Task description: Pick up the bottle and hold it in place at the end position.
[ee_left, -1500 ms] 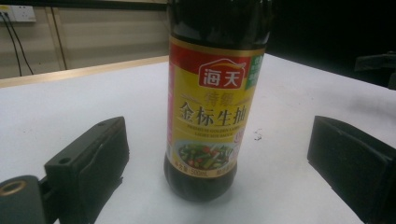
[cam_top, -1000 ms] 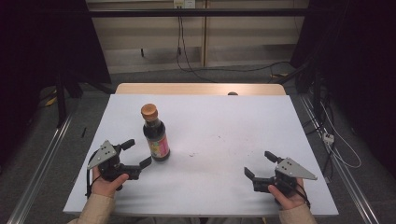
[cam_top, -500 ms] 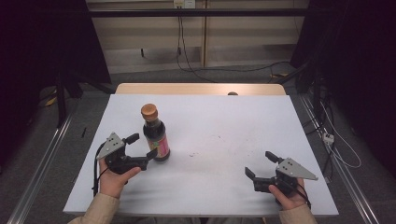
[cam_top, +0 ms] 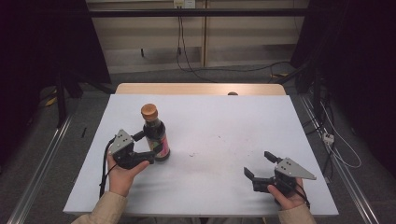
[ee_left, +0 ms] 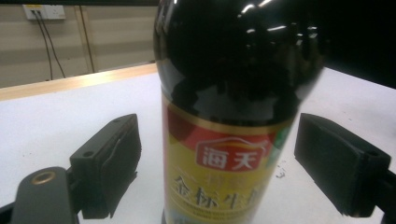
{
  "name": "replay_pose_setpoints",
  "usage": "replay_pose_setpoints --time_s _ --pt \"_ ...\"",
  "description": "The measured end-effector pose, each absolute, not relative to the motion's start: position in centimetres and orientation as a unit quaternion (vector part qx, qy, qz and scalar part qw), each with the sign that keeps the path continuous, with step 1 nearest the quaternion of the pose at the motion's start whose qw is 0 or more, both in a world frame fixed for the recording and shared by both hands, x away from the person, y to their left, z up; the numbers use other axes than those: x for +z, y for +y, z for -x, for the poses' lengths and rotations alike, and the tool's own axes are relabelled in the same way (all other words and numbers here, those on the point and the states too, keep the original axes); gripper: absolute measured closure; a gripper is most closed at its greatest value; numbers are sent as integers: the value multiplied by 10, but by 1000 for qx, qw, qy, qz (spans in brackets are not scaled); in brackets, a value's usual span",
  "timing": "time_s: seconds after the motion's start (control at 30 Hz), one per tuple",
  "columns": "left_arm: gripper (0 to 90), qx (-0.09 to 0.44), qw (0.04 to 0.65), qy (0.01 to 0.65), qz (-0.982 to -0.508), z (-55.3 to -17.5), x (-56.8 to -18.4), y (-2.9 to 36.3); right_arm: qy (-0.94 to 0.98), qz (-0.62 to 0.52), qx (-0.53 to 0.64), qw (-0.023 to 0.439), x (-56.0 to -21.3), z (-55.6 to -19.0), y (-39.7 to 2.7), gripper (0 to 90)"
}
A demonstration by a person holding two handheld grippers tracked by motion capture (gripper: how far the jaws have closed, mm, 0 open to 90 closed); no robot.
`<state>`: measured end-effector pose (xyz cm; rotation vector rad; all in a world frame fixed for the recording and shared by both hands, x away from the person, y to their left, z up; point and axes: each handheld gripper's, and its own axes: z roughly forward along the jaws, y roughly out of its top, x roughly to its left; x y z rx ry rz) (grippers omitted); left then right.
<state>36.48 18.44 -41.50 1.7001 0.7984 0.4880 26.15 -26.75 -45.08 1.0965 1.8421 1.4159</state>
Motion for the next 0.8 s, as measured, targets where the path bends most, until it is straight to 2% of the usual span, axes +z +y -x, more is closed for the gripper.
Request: replay_pose_setpoints --time_s 0.5,0.8 --pt "193 216 564 346 -718 -374 -420 165 686 -410 530 283 -451 -261 -268 39" --pt "274 229 573 343 -709 -379 -422 159 686 -410 530 284 -451 -261 -268 40"
